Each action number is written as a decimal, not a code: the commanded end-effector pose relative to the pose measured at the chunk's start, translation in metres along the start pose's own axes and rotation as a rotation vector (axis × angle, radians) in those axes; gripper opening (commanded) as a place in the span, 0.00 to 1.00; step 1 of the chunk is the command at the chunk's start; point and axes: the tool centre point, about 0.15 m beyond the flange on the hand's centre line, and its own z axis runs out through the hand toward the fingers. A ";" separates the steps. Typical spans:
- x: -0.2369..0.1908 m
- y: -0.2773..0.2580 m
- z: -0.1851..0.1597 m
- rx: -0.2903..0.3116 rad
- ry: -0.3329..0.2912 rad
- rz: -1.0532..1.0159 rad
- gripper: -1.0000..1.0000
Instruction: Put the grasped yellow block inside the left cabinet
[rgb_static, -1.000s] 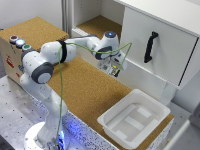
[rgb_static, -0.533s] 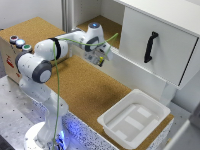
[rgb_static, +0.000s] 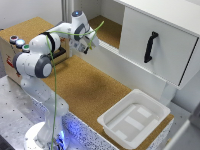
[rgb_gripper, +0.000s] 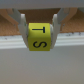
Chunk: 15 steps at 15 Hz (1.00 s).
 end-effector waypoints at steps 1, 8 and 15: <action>0.082 -0.024 0.040 -0.090 -0.109 -0.029 0.00; 0.117 -0.020 0.082 -0.120 -0.122 0.002 0.00; 0.133 -0.019 0.094 -0.162 -0.113 0.031 1.00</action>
